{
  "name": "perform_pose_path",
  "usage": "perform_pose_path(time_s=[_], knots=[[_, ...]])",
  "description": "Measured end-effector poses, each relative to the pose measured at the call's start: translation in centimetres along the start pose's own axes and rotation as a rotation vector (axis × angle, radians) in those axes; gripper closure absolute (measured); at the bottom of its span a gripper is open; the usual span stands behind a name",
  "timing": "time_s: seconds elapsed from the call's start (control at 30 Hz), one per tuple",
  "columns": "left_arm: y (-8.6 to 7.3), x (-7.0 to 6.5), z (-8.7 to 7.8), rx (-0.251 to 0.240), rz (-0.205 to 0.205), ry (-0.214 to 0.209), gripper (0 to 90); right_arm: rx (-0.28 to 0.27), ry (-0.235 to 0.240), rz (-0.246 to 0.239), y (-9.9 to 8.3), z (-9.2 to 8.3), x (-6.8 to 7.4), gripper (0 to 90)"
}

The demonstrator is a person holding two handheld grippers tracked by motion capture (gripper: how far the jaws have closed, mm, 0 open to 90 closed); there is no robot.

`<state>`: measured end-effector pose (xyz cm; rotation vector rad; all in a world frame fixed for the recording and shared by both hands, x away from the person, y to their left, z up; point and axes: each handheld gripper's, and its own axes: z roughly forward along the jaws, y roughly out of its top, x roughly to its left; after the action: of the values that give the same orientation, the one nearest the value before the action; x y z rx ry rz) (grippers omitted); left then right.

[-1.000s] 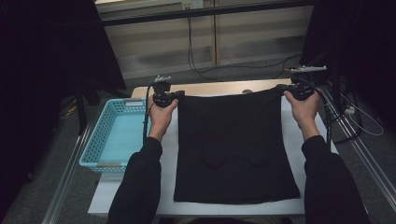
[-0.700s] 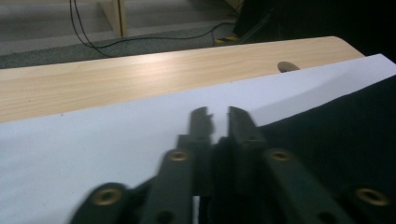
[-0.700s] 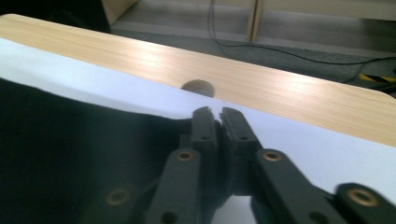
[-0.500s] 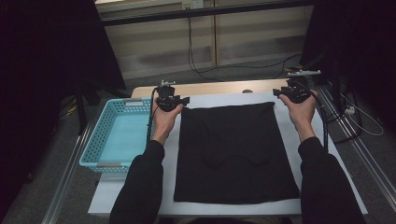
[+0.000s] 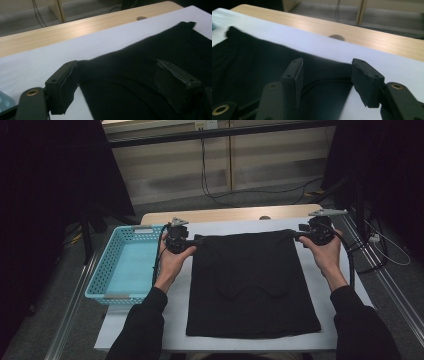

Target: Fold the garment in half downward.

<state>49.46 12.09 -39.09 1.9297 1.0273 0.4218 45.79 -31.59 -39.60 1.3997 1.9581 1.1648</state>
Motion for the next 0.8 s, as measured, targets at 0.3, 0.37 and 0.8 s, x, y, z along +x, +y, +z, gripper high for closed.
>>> perform_pose_path(time_s=[0.3,0.37,0.8], knots=[[-1.9,-3.4,-2.2,0.036,0.064,-0.103,24.5,0.065,0.061,-0.077,-2.5,-2.3,2.9,48.2],[-2.4,-4.1,-2.3,0.05,0.082,-0.113,25.6,0.078,0.08,-0.094,-3.1,-2.9,3.5,50.7],[-5.6,-8.5,-2.0,0.134,0.136,-0.23,39.3,0.13,0.177,-0.149,-6.7,-5.5,7.1,61.4]])
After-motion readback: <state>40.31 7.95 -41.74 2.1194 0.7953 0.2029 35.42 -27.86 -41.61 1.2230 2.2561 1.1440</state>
